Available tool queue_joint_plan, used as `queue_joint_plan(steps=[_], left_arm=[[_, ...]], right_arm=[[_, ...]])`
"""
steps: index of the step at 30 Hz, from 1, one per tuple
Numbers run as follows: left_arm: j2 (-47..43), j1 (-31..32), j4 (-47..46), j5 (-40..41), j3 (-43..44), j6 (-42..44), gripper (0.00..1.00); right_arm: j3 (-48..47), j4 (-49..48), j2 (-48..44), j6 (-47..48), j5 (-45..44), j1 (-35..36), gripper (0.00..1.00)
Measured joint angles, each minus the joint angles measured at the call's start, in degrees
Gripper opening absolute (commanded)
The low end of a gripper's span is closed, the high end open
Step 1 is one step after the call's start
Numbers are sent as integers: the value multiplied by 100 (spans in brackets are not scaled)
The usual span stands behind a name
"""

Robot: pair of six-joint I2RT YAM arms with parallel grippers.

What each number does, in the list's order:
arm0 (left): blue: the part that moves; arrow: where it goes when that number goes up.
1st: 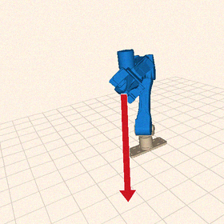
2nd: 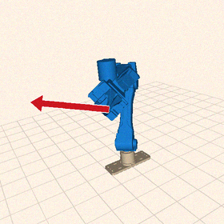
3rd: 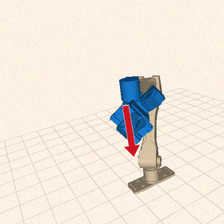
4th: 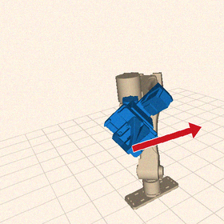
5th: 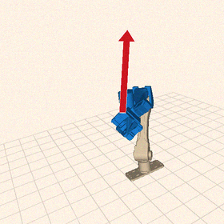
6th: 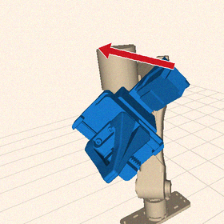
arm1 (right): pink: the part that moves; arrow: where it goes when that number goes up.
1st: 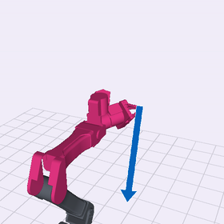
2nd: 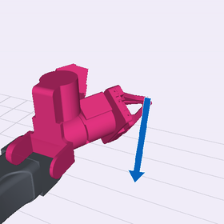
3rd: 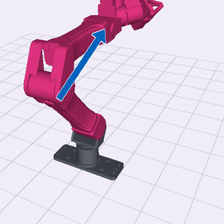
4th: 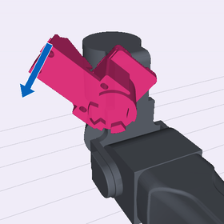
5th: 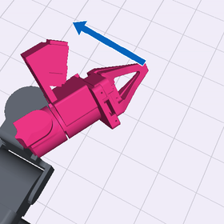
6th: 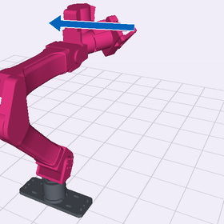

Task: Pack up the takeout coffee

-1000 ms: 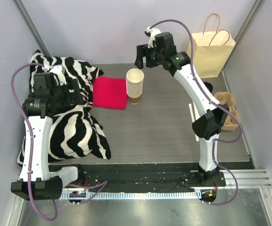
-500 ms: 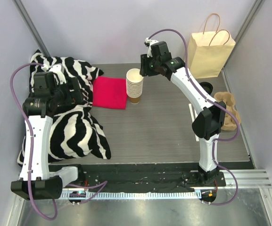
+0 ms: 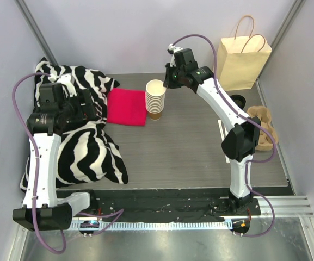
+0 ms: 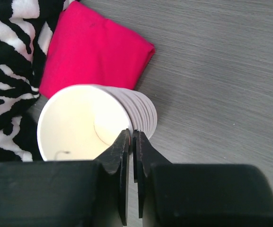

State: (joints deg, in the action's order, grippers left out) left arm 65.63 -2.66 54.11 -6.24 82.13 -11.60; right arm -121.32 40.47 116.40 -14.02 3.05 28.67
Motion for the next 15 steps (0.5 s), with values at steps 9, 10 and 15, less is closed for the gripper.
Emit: queue_joint_plan(steps=[9, 10, 15], left_arm=[[0, 0, -63, 2, 0, 0, 100], [0, 0, -68, 2, 0, 0, 100], [0, 0, -70, 2, -2, 0, 100]], right_arm=[[-2, 0, 0, -240, 9, 0, 1], [-7, 2, 0, -267, 13, 0, 1], [-68, 55, 0, -358, 33, 0, 1]])
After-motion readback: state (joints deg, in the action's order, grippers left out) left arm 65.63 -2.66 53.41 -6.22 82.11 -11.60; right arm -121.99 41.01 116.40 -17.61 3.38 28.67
